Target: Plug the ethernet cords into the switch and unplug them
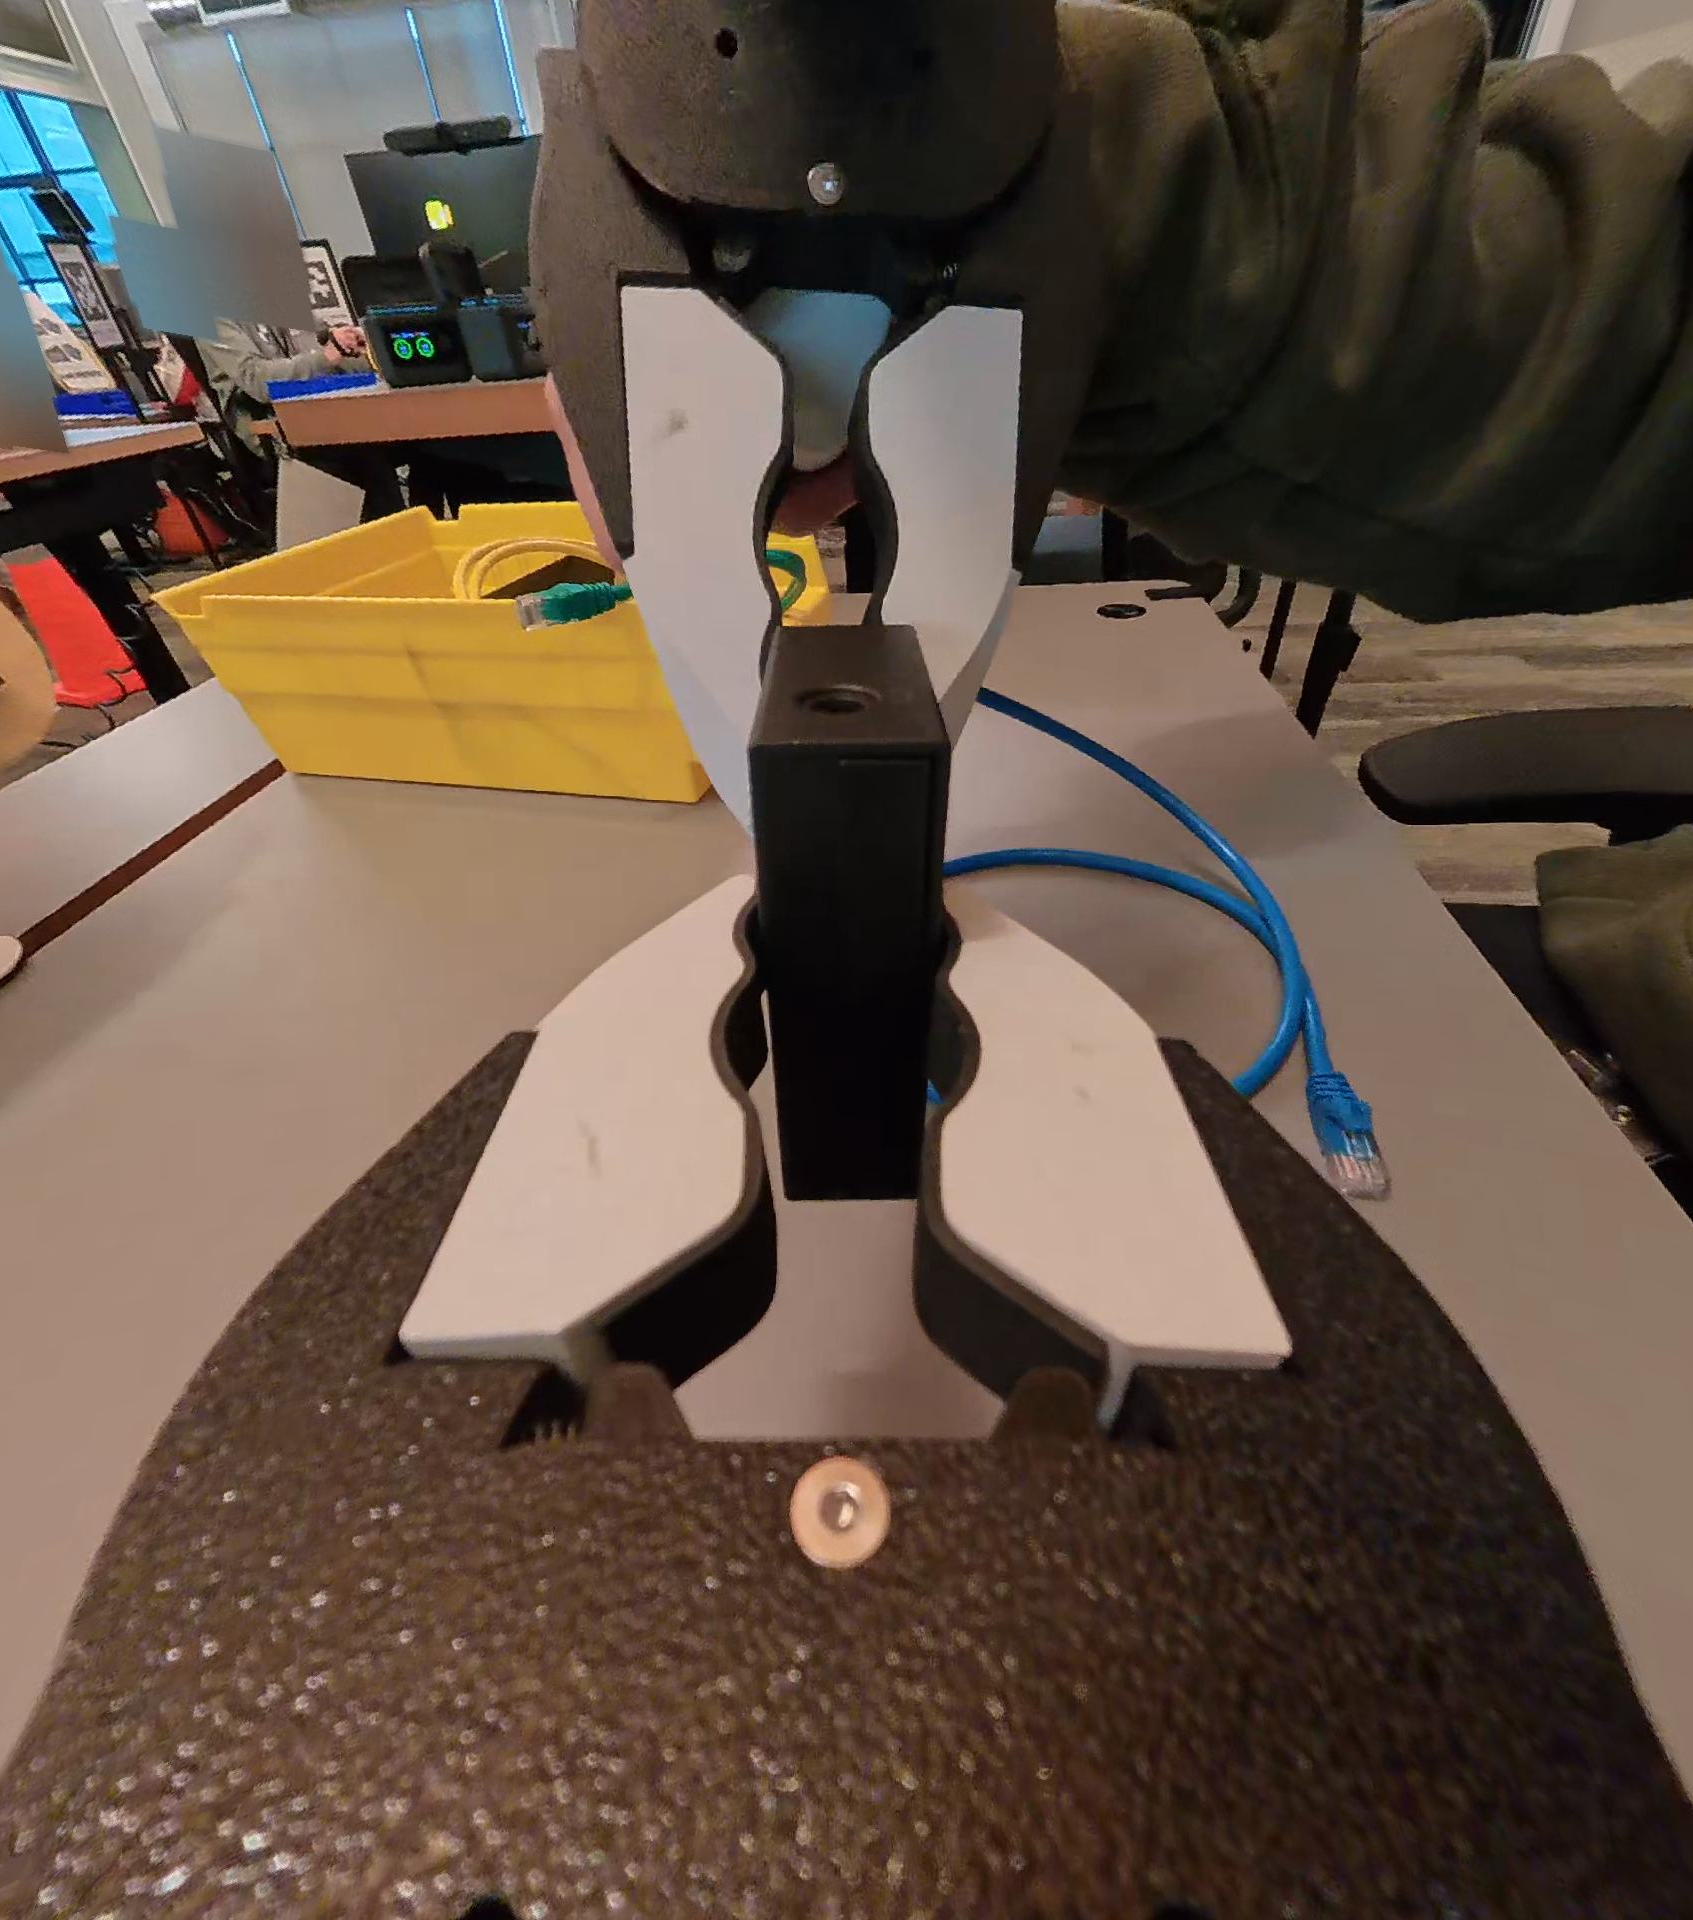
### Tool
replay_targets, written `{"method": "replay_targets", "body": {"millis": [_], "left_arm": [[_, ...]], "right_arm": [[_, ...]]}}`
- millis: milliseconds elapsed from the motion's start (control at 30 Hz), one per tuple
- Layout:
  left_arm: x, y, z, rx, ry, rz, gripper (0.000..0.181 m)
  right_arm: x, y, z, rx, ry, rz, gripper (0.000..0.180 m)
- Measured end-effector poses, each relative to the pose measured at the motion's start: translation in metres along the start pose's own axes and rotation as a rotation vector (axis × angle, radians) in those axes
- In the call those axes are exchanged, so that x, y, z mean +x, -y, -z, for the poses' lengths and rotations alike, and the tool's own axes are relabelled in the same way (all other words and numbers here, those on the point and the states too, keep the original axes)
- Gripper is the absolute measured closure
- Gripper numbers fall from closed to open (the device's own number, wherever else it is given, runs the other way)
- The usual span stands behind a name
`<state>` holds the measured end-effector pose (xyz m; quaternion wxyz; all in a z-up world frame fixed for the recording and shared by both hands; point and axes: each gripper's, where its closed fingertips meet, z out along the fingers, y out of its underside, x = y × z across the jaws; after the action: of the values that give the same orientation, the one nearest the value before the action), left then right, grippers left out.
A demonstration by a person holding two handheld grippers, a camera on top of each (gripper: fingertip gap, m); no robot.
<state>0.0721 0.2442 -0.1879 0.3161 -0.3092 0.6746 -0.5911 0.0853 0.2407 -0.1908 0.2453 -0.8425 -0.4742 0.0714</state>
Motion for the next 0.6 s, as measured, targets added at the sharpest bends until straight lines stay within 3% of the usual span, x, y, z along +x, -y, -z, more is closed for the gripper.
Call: {"method": "replay_targets", "body": {"millis": [267,600], "left_arm": [[0.002,0.009,0.005,0.04,-0.003,-0.02,0.154],[0.0,0.011,0.008,0.028,0.019,-0.051,0.154]], "right_arm": [[-0.002,-0.003,-0.003,-0.074,-0.06,0.02,0.163],[0.002,0.009,0.006,-0.001,-0.113,0.036,0.16]]}}
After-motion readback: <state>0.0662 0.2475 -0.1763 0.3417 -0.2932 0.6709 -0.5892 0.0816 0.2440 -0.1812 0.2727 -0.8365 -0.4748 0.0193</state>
